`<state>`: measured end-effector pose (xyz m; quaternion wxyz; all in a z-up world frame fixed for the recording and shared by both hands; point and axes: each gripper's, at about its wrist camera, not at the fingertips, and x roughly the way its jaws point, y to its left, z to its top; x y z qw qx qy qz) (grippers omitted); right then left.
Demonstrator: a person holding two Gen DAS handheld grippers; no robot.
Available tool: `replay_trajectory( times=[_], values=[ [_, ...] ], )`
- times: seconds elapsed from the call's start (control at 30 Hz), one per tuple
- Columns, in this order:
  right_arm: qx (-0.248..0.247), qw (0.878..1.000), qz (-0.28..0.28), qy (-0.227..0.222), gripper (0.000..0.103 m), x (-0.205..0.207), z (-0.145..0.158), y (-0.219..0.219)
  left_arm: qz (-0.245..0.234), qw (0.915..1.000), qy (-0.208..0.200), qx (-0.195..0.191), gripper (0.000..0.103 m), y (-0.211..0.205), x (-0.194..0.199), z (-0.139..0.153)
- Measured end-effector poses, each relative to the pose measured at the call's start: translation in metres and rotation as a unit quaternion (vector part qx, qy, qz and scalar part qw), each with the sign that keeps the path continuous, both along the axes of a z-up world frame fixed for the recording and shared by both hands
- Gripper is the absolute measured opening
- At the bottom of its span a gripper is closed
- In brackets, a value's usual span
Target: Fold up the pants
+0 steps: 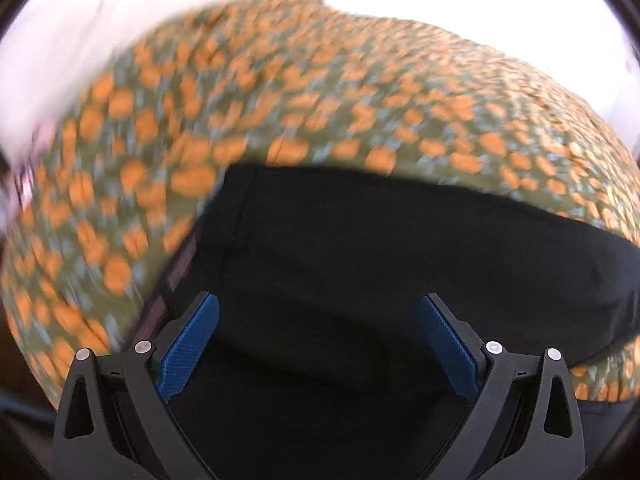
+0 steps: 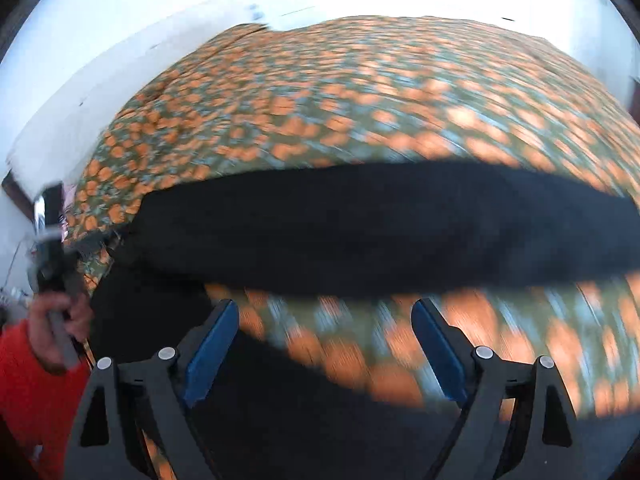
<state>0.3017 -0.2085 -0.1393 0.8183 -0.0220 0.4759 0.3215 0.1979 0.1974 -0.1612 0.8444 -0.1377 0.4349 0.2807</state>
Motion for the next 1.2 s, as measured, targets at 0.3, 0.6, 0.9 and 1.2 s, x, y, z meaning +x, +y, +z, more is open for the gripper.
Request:
replay_trajectory(
  times=[0.3, 0.6, 0.9, 1.2],
  values=[
    [-0.101, 0.993, -0.048, 0.035, 0.087, 0.132, -0.090, -0.108, 0.011, 0.9968, -0.062, -0.049, 0.103, 0.011, -0.038, -0.053],
    [-0.149, 0.951, -0.269, 0.023, 0.085, 0.200, -0.058, -0.345, 0.011, 0.9975, -0.066, -0.024, 0.103, 0.002, -0.036, -0.057],
    [-0.154, 0.949, -0.273, 0.042, 0.006, 0.226, -0.074, -0.327, 0.013, 0.9986, -0.049, -0.010, 0.103, 0.000, -0.032, -0.059],
    [-0.100, 0.969, -0.153, -0.169, 0.003, -0.002, 0.053, -0.317, 0.018, 0.9992, -0.036, -0.004, 0.103, -0.001, -0.030, -0.058]
  ],
)
